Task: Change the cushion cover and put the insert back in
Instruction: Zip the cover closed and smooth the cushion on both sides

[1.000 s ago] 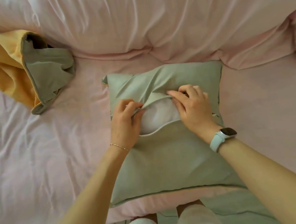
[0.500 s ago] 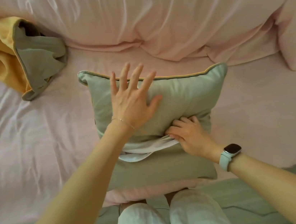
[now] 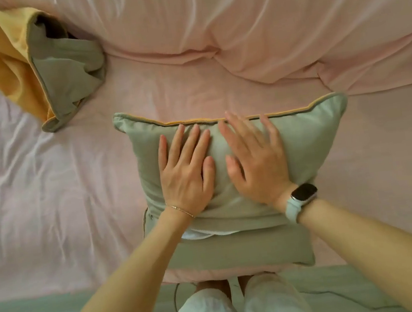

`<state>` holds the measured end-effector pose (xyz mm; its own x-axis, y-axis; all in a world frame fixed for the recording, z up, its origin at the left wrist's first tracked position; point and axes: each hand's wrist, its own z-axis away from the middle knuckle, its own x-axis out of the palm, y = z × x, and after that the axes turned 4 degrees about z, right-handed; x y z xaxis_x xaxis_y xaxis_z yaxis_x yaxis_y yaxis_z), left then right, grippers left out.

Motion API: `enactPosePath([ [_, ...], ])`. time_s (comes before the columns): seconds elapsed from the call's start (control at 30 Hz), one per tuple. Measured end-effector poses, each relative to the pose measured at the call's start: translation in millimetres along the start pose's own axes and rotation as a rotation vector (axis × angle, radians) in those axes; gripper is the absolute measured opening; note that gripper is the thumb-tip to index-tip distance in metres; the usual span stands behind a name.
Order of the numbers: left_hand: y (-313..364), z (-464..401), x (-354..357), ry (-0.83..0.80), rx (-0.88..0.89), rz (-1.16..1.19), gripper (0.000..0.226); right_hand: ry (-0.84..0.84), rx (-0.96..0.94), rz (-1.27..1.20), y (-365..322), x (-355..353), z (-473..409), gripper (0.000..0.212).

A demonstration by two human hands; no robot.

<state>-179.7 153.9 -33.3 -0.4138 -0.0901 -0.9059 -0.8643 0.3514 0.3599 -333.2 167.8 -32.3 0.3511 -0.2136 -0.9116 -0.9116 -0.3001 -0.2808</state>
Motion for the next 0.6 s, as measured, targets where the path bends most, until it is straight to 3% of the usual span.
enactPosePath([
  [0.07, 1, 20, 15, -0.031, 0.057, -0.013, 0.047, -0.075, -0.145, 0.011, 10, 3, 41, 0.049],
  [0.2, 6, 30, 60, -0.120, 0.068, -0.092, 0.047, -0.211, -0.159, 0.122, 36, 38, 72, 0.049],
  [0.37, -31, -18, 112, -0.158, 0.002, -0.086, 0.046, -0.301, -0.113, 0.110, 63, 91, 23, 0.057],
  [0.6, -66, -109, 174, -0.120, -0.048, -0.148, 0.033, -0.240, 0.003, 0.102, 113, 147, -61, 0.050],
])
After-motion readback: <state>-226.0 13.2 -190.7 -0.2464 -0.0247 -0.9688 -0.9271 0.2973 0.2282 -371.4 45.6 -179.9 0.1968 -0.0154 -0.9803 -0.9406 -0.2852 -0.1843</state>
